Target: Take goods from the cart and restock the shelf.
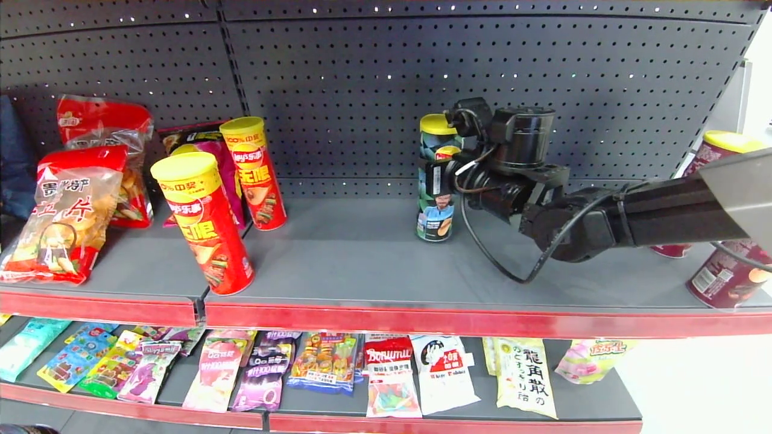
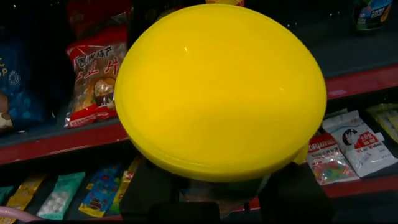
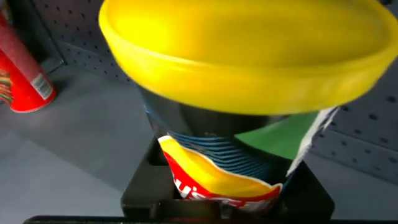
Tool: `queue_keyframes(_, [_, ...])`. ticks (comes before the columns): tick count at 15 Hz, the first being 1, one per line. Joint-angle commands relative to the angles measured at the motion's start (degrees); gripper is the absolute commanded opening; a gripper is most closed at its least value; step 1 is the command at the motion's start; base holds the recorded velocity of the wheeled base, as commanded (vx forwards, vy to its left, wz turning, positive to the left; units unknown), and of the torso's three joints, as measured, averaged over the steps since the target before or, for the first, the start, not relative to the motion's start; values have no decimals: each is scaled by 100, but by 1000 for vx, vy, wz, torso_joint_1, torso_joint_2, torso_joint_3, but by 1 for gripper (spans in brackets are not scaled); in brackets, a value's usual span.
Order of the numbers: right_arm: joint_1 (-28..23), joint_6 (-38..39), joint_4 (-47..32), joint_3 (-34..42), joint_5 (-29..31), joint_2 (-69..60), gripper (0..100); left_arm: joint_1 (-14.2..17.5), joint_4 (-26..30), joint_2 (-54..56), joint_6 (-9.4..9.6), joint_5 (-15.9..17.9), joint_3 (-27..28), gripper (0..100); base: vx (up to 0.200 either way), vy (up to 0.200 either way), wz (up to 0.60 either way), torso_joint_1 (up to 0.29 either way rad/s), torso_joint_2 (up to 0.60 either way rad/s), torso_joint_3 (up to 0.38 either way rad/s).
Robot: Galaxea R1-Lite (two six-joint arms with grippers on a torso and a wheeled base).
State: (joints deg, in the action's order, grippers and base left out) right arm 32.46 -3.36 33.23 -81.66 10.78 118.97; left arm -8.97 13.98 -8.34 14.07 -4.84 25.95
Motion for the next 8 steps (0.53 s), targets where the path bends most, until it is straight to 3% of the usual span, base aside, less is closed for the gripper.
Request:
queue_keyframes(1, [173,11,8,344,232,-453,0,1,-1,8,-1,1,-11,0,0,0,0,0,0,0])
queue_keyframes(5, [621,143,8,1566,1225,-1297,0,1,-1,16,-1,1,-11,0,0,0,0,0,0,0])
queue_keyframes(8, [805,319,289,1926,2086,-1403,0,1,-1,16,-1,9,-20,0,0,0,0,0,0,0])
